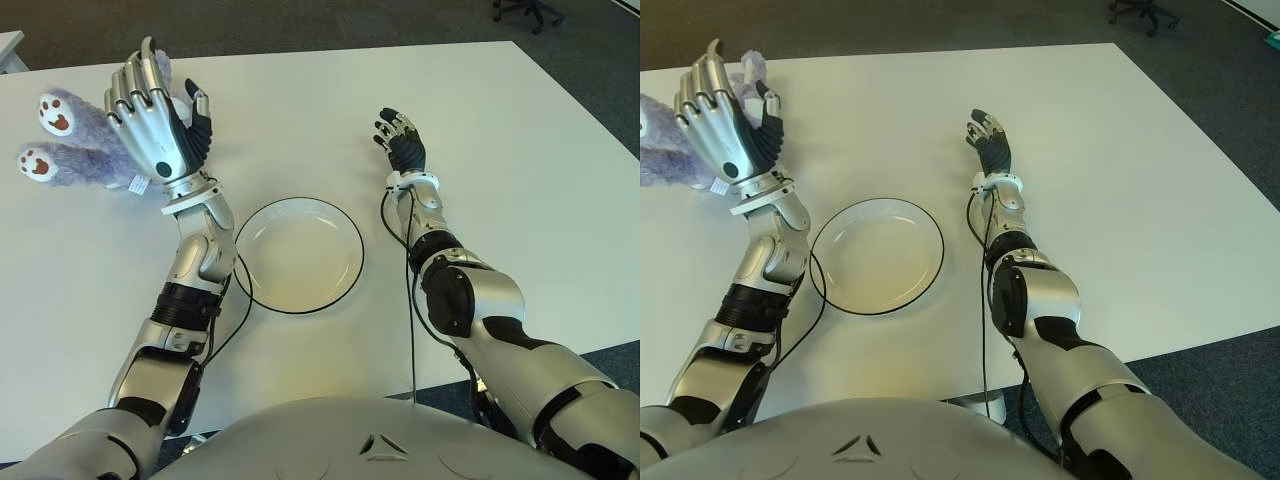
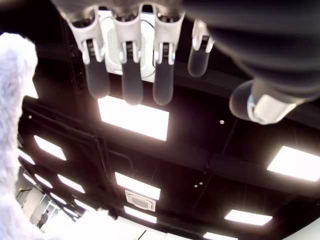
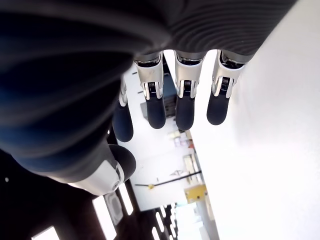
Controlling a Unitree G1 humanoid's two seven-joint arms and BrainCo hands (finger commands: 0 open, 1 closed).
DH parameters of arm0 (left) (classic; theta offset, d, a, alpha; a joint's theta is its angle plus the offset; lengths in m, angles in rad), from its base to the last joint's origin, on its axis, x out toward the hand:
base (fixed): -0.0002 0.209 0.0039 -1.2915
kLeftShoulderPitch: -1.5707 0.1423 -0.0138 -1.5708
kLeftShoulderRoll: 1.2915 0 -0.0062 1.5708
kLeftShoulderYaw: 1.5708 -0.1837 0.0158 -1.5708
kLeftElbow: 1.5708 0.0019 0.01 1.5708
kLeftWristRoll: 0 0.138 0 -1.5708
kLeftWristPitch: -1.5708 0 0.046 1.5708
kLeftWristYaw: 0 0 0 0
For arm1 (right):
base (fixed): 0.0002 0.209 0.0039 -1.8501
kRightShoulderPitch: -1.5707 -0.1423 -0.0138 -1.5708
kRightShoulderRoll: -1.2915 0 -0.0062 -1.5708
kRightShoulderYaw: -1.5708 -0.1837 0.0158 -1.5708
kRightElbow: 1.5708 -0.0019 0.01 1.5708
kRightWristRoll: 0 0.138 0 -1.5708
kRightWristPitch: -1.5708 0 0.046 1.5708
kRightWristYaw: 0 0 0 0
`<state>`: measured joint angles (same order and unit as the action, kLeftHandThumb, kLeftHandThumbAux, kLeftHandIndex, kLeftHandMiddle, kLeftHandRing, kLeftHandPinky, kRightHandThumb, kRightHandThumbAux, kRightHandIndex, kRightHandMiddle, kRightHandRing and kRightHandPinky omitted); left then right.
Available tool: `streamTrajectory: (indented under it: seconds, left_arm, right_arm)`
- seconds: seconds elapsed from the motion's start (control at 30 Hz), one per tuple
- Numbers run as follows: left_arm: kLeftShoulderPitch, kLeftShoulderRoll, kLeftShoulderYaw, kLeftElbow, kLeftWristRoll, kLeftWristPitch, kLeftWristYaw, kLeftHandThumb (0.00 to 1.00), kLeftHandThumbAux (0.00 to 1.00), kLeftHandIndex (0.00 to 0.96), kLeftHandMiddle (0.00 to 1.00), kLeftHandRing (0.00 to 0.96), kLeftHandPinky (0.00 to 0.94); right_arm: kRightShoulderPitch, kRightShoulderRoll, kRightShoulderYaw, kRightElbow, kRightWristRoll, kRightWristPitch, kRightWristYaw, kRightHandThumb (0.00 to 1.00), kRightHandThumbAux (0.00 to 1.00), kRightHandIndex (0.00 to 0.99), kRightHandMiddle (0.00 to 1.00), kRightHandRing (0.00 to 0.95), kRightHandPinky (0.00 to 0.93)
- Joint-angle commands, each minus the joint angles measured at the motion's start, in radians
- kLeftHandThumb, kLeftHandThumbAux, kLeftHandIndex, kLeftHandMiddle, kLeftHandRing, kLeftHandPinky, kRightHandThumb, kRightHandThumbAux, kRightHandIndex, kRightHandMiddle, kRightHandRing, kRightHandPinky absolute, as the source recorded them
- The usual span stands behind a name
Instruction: Put the doll into the plate.
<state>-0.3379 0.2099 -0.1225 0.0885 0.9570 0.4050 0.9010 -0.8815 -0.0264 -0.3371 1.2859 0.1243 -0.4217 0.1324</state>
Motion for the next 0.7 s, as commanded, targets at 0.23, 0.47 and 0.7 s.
streamTrajectory:
  seconds: [0.23,0.47,0.7]
  left_arm:
    - [0.029,-0.01,0.03,-0.001,-0.01,0.014,0.003,0.525,0.381,0.148,0.264,0.272,0.288]
    - [0.032,-0.015,0.051,0.004,-0.018,0.005,0.015,0.535,0.385,0.159,0.307,0.332,0.373]
    - [0.041,-0.014,0.075,-0.001,-0.041,-0.005,0.013,0.538,0.37,0.163,0.309,0.338,0.355]
  right_arm:
    - [0.044,0.005,-0.003,0.036,0.002,0.04,-0.003,0.644,0.721,0.212,0.146,0.126,0.152]
    - [0.044,0.003,-0.002,0.037,0.001,0.038,0.005,0.641,0.709,0.223,0.144,0.123,0.146]
    - [0.044,-0.002,0.002,0.037,-0.003,0.037,0.011,0.638,0.704,0.219,0.141,0.118,0.14]
